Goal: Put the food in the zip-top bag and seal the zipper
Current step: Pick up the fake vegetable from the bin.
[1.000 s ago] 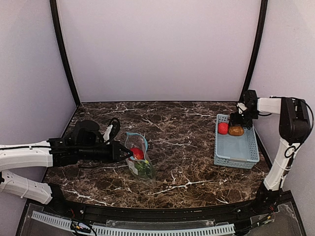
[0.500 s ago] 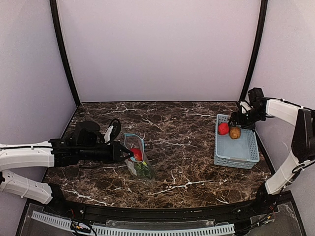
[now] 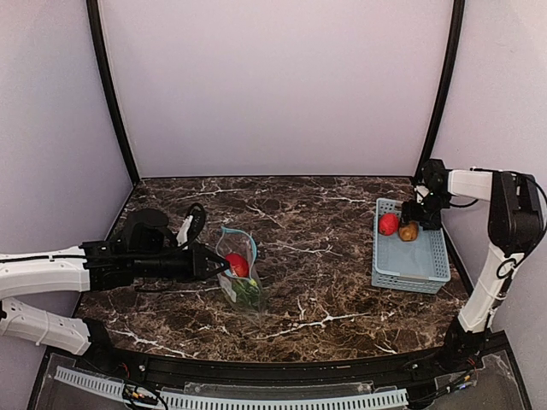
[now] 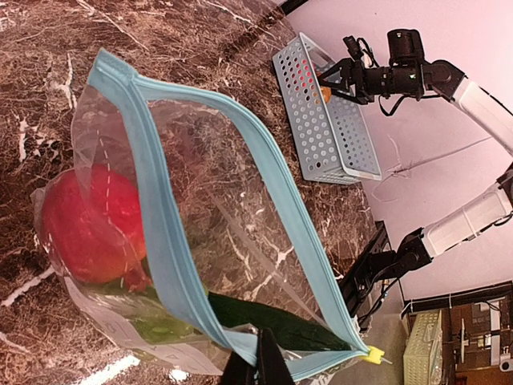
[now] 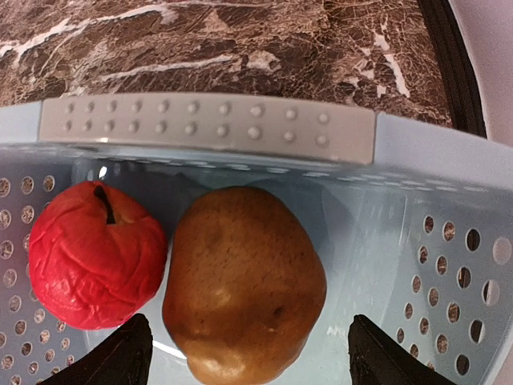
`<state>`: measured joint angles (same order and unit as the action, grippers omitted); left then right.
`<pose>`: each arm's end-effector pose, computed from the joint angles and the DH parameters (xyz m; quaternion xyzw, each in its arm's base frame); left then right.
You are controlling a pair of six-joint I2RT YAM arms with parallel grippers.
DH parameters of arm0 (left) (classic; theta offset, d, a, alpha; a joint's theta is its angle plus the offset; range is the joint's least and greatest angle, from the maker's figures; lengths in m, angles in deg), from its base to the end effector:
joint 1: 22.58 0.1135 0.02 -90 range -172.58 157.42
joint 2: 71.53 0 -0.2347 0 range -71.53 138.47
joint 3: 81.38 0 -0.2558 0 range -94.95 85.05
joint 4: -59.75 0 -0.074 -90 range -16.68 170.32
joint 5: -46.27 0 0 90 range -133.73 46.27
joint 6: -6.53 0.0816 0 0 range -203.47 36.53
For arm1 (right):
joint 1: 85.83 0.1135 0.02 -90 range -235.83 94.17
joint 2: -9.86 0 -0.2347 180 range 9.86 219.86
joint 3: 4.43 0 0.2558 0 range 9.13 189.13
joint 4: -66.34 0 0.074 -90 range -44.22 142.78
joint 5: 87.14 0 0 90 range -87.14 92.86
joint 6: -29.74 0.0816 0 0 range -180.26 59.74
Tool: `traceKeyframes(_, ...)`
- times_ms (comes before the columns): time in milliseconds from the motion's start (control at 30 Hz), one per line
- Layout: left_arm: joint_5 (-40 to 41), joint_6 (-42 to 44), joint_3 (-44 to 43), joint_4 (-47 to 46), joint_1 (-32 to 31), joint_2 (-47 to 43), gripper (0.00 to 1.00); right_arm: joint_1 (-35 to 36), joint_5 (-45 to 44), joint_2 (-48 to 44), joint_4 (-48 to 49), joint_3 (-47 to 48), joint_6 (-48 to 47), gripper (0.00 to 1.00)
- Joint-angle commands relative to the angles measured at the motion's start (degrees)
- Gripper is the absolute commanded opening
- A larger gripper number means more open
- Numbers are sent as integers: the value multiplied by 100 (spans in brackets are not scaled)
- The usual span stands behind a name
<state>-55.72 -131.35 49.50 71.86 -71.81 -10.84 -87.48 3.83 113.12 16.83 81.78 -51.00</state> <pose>0.1808 -0.2357 0.2051 0.0669 0.8318 -0.4656 0.2945 0.3802 -0.0096 0.1242 0.0914 0.9748 0.0217 0.2021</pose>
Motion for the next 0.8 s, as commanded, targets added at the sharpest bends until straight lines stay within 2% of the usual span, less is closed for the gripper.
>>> traceKeyframes(0,116,-40,90,106,49,-231,1,-39,-48,349,75,308,125,81)
traceKeyframes(267,144,-34,65,271,45,-322,1,-45,150,753,139,443,202,77)
traceKeyframes(333,141,-70,78,285,48,-351,1,-42,149,742,138,425,216,73)
traceKeyframes(533,218,-80,87,334,53,-447,1,-38,-55,386,99,268,213,60)
traceKeyframes(767,63,20,-27,355,51,-274,1,-40,-238,-427,-92,-48,192,54)
